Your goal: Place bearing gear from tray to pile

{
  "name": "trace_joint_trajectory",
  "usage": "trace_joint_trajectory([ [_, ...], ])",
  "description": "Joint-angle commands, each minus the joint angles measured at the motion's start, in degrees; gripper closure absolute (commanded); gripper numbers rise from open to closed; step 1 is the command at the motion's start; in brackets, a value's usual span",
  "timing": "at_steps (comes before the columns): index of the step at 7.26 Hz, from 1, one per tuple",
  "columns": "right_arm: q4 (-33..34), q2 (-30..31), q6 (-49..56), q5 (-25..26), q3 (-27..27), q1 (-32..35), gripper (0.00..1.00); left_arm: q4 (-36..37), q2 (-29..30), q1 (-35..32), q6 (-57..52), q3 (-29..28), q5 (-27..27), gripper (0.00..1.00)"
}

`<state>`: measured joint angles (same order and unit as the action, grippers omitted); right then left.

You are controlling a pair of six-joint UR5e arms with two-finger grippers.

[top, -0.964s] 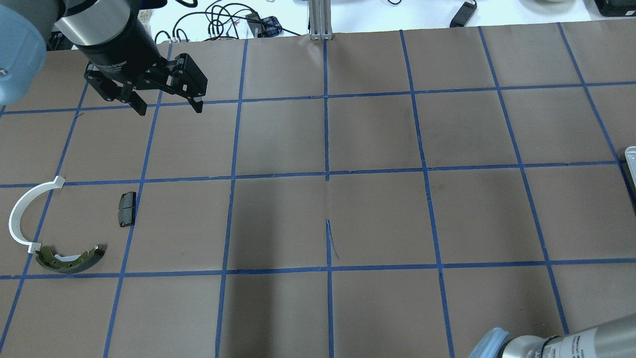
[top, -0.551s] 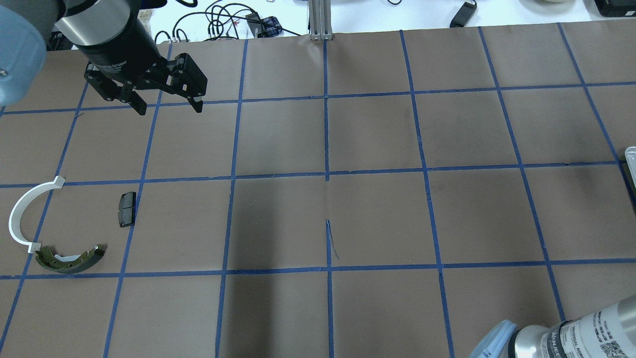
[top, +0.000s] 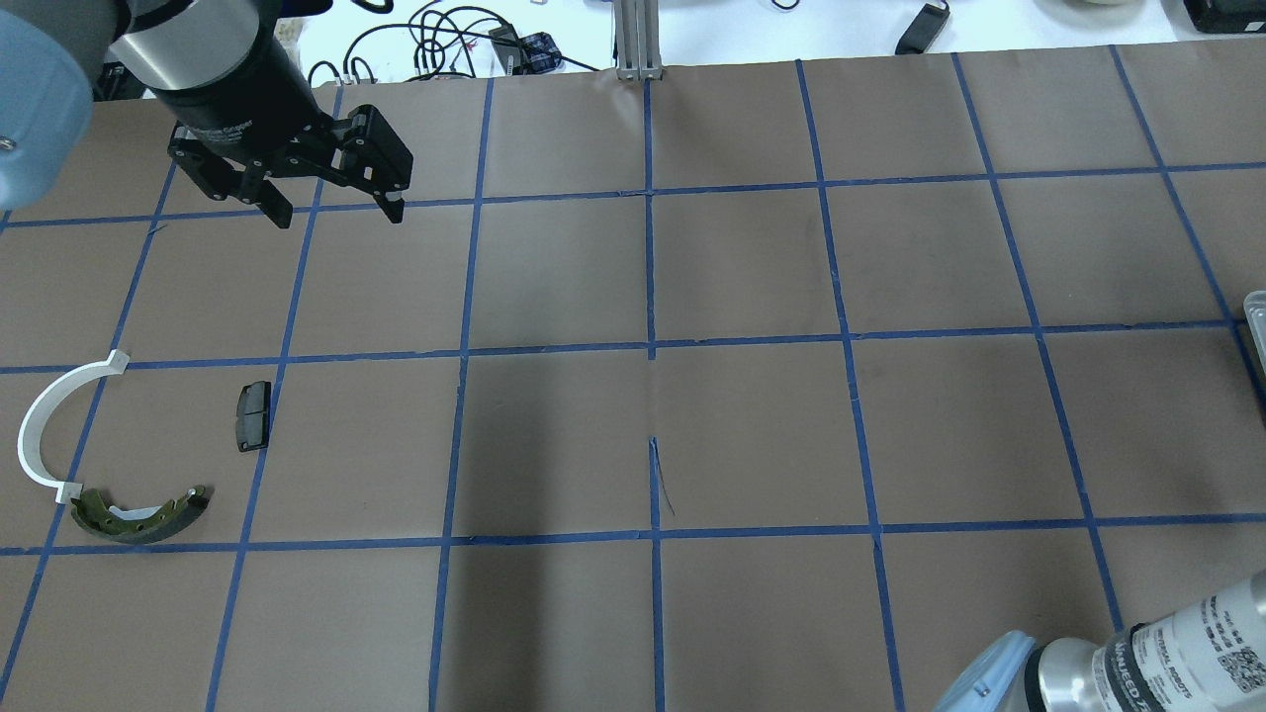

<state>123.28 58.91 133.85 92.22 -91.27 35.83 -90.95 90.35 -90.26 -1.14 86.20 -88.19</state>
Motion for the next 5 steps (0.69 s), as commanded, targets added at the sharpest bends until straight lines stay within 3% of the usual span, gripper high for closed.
trace_joint_trajectory([
  [1,2.8,-0.1,1.5,-2.1,-2.1,-1.0,0.19,0.1,0.0,0.0,0.0,-0.2,0.0,0.0],
  [5,3.9,-1.0,4.3,-2.5,-3.0,-1.0,0.29,0.0,0.2,0.0,0.2,-0.2,0.5,0.0],
])
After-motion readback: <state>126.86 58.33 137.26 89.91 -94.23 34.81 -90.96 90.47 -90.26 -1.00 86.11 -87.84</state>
